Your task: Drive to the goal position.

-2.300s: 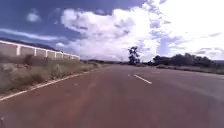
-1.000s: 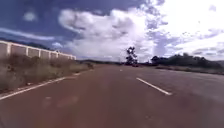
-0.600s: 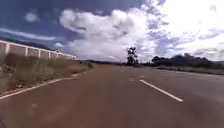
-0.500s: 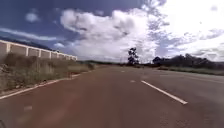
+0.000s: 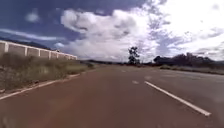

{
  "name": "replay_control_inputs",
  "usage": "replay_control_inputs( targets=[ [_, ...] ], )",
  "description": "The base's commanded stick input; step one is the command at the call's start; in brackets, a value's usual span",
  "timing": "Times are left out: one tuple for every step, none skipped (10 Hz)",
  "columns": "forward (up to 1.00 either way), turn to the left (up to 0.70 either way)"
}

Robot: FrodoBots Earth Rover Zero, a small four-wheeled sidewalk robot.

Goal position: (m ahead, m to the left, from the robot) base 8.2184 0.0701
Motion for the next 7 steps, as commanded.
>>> replay_control_inputs(
  targets=[
    [1.00, -0.05],
    [1.00, -0.25],
    [1.00, -0.28],
    [1.00, -0.31],
    [1.00, -0.34],
    [1.00, -0.20],
    [1.00, -0.13]
  ],
)
